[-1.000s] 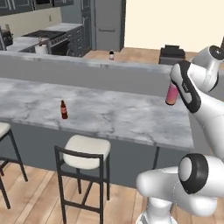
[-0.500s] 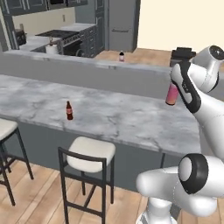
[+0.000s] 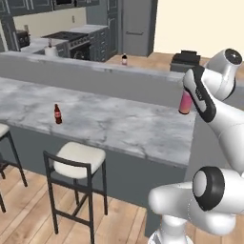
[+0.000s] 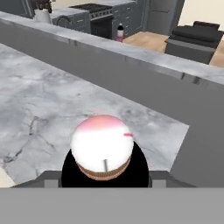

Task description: Place the large bottle from the dining counter next to the other large bottle outside the sink, and place the small bottle from the dining counter next to the other small bottle inside the sink.

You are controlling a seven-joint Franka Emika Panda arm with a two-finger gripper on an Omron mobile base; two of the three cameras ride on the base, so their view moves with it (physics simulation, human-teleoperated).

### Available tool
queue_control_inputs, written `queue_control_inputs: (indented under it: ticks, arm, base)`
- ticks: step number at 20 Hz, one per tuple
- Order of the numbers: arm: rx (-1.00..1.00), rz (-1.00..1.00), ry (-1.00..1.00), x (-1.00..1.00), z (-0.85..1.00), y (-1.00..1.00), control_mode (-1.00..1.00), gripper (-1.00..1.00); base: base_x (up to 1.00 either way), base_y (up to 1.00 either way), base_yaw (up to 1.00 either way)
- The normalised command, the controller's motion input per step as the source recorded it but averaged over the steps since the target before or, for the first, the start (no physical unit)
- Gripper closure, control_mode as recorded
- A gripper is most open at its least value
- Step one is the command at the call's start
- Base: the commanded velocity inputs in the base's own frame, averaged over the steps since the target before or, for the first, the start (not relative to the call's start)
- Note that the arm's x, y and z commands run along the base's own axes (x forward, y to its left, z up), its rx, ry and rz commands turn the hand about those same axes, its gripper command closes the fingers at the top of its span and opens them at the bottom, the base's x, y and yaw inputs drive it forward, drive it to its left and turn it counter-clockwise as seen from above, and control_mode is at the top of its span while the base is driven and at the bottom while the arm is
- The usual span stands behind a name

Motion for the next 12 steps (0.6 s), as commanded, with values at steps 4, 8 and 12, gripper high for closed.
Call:
queue_control_inputs:
  ticks: [4, 8, 12]
  arm:
    - [0.00, 0.00, 0.00, 0.00, 0.00, 0.00, 1.00, 1.00]
    - [0.00, 0.00, 0.00, 0.00, 0.00, 0.00, 1.00, 1.00]
    - [0.00, 0.00, 0.00, 0.00, 0.00, 0.00, 1.00, 1.00]
  base:
    - [-0.59, -0.68, 0.13]
    - [-0.46, -0.42, 0.18]
    - [-0.31, -0.24, 0.21]
